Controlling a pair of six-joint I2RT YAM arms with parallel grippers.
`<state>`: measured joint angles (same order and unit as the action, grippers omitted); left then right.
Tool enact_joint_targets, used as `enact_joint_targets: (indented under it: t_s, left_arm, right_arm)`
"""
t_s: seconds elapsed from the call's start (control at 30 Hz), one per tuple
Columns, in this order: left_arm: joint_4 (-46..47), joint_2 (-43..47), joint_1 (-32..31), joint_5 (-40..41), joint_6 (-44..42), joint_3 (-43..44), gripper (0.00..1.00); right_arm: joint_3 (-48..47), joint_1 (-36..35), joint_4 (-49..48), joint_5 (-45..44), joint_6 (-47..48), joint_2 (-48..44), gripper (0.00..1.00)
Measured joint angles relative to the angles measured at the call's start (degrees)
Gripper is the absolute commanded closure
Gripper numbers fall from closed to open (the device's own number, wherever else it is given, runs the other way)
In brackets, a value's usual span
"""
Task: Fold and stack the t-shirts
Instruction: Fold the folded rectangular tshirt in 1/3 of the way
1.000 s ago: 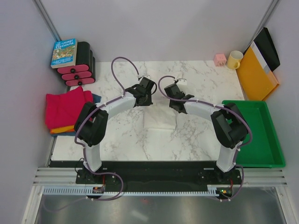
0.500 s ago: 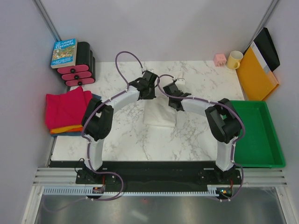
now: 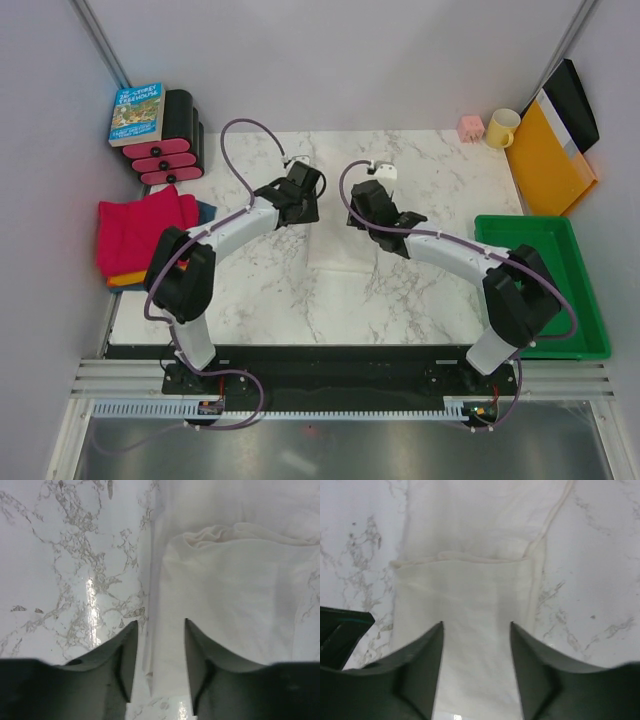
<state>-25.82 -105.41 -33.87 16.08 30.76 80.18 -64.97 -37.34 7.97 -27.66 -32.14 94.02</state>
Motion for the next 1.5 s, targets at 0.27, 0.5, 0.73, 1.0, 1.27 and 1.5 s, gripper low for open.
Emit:
enact_joint_targets:
  t_s: [0.27,0.5,0.73,1.0,1.27,1.5]
  left_arm:
    - [5.0,1.7,-2.1,-5.2,1.6,-10.2,0.89]
    - [8.8,-3.1,-4.2,-9.4,1.8,-11.7,0.89]
    - [15.8,1.5,-6.0,-9.2,4.4,-20.0,0.89]
    - [18.8,12.2,-11.4,-9.3,10.5,-33.7,0.89]
    - [14.8,19.1,-16.1,-8.7,14.9,-39.0,0.61]
    - [9.1,32.1,-19.0,-6.6,16.3,-42.0,0.49]
  right_arm:
    - [5.5,-2.9,-1.7,3.7,-3.1,4.7,1.00]
    - [6.7,-3.0,-2.3,4.8,-5.4,10.0,1.00]
    - [12.7,-4.5,-5.9,4.2,-8.8,6.4,1.00]
    - [22.3,-11.1,-3.7,3.6,-14.3,-2.9,0.99]
    - [27.1,-16.5,2.6,2.8,-19.1,-11.0,0.31]
    - [24.8,-17.7,10.4,-2.9,-17.4,-20.9,0.28]
